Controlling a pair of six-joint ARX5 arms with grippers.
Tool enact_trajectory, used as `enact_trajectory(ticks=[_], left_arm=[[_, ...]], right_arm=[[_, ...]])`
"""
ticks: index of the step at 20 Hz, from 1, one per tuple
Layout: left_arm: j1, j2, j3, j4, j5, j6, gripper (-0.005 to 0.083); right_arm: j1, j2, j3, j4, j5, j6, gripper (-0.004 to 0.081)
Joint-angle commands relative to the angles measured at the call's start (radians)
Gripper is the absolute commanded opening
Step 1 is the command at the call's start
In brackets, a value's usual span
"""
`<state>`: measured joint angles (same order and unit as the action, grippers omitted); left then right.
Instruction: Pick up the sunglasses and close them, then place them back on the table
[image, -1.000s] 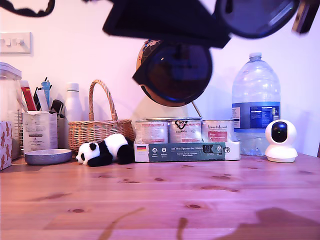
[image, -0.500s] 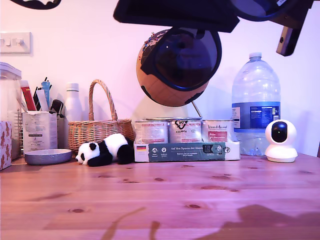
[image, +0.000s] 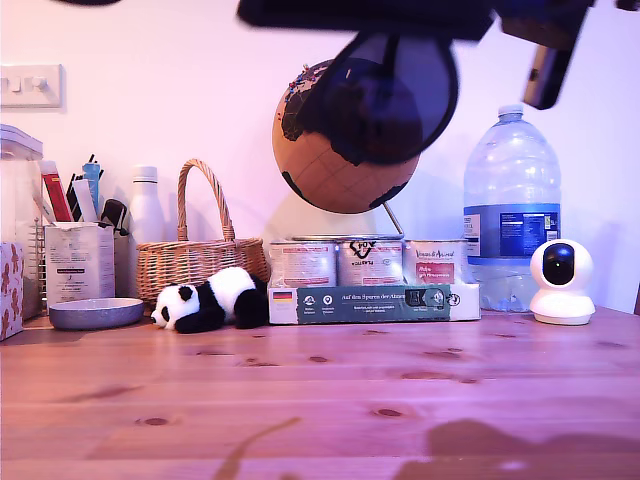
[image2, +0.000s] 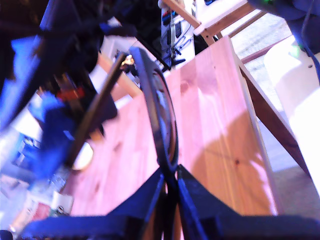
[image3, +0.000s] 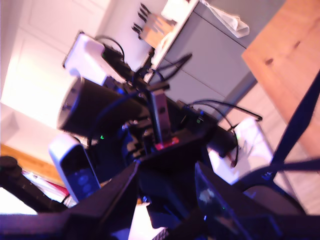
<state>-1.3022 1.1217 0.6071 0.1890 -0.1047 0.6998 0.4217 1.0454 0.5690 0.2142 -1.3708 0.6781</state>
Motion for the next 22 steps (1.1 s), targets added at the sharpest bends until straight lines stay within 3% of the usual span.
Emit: enact_trajectory(ticks=[1,7,11,17,20,22], left_arm=[[0.0,0.002,-0.006,0.027,-0.001,0.017,-0.0023],[0.0,0.002,-0.005,0.086,-0.012,0.043,-0.0023],[-0.001,0.002,-0.005,0.088,-0.012,0.042,-0.0023],[-0.001,0.002,-0.005,0.064,-0.019,0.042,-0.0023],[-0.006,0.0,-0.005,0.091,-0.019,0.041,-0.0023],[-0.015,-0.013,-0.005,0.126,-0.016,0.039,-0.0023]], right_arm=[[0.026,0.014,-0.005,-0.025,0.014,-0.029,0.0315],[0.069,0.051,-0.005,-0.115,0.046,-0.104,0.0314],[0.063,0.051,-0.004,-0.03,0.066,-0.101,0.0314],[-0.096,0.051,0.003,0.045,0.076,-0.087,0.0314],[-0.176,0.051,0.003,0.036,0.194,-0.142,0.0284],[-0.185,0.051,0.003,0.032,0.262,-0.172,0.0246]])
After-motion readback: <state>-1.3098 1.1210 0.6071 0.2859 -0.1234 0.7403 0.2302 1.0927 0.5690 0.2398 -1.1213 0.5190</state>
